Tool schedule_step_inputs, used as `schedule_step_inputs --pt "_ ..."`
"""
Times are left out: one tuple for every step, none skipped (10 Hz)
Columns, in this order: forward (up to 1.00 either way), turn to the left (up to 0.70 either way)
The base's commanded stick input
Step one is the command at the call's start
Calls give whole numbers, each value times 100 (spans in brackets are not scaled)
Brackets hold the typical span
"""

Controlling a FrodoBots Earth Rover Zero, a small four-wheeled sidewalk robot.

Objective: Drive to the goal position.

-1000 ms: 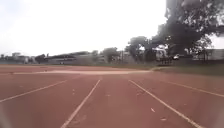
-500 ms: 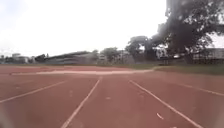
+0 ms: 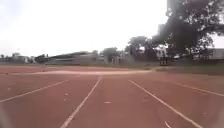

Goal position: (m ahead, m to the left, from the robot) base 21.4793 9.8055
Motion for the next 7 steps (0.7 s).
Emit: schedule_step_inputs --pt "45 0" --pt "45 0" --pt "45 0" --pt "45 0" --pt "45 0" --pt "45 0" --pt "45 0"
